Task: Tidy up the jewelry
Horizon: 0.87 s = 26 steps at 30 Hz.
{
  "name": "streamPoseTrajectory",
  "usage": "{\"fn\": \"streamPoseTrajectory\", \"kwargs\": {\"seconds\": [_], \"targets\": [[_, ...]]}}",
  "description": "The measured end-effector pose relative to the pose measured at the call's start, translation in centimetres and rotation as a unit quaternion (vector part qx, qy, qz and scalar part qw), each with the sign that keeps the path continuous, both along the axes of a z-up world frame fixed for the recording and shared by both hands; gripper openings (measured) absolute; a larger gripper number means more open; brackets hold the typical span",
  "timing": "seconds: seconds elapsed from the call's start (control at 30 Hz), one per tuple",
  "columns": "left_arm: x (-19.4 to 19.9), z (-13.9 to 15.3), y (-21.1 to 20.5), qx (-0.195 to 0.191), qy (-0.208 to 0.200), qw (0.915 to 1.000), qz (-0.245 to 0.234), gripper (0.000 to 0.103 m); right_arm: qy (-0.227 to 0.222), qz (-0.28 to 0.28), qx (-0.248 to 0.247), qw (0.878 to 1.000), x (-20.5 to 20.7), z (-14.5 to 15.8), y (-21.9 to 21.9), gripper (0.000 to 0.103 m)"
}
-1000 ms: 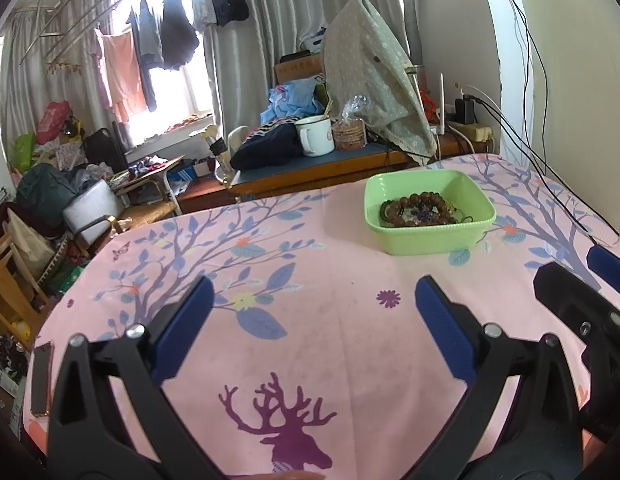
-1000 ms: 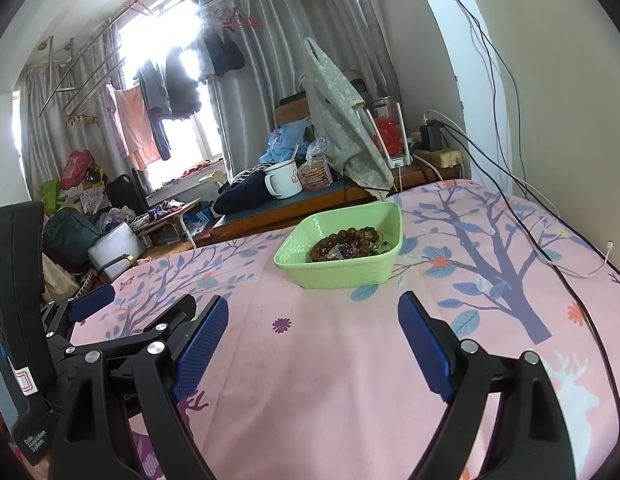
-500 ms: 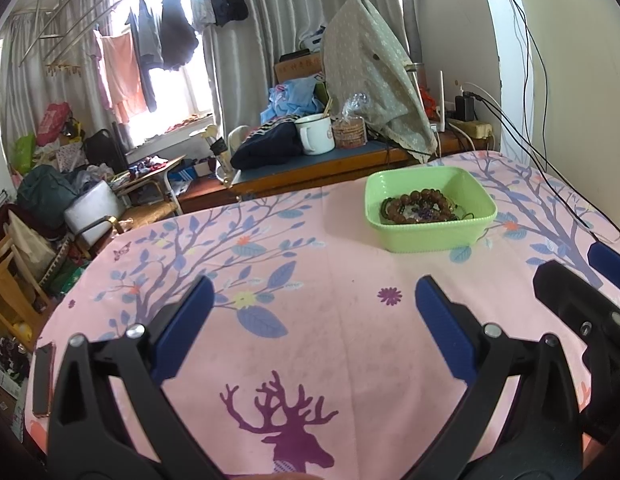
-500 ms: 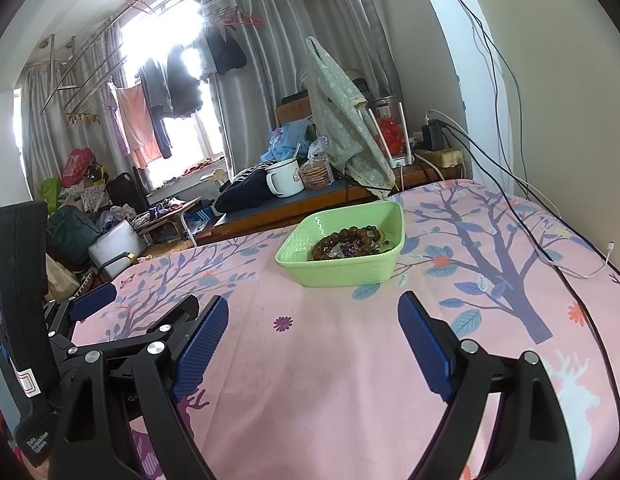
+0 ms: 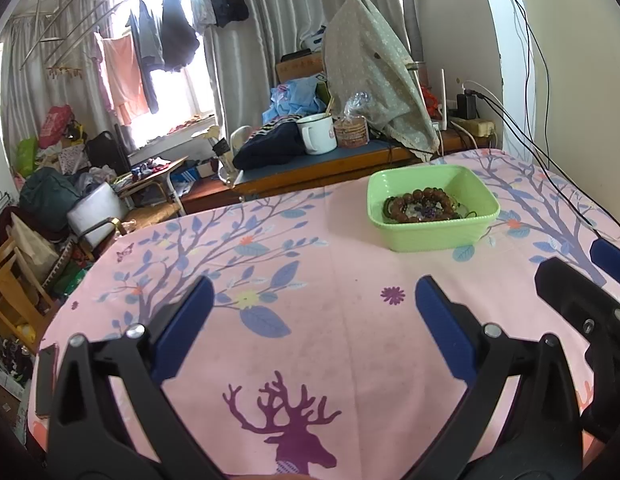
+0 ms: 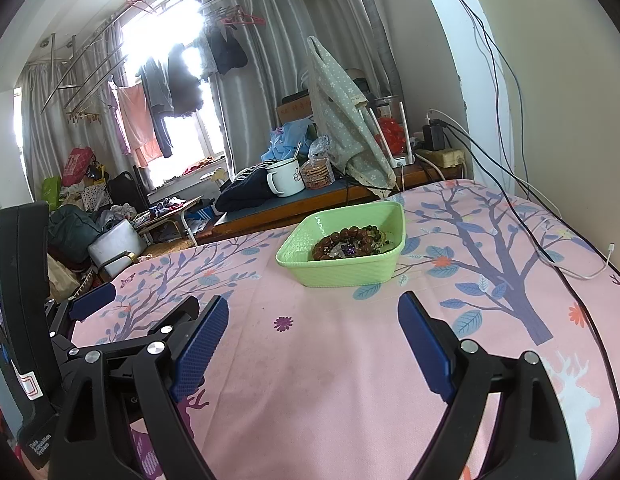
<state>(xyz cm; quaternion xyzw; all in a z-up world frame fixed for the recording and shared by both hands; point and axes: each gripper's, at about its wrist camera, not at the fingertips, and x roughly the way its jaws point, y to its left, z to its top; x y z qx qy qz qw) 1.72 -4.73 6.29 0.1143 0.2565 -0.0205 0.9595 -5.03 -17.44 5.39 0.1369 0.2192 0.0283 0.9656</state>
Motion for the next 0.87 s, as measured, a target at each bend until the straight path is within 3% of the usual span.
{"fn": "streamPoseTrajectory", "kwargs": {"seconds": [0.87], "targets": [[0.5, -1.0, 1.6, -0.021, 0.033, 0.9991, -0.015, 0.097, 0.001, -0.008, 0.004, 1.000, 0.2, -0.3, -0.4, 0.061]]}}
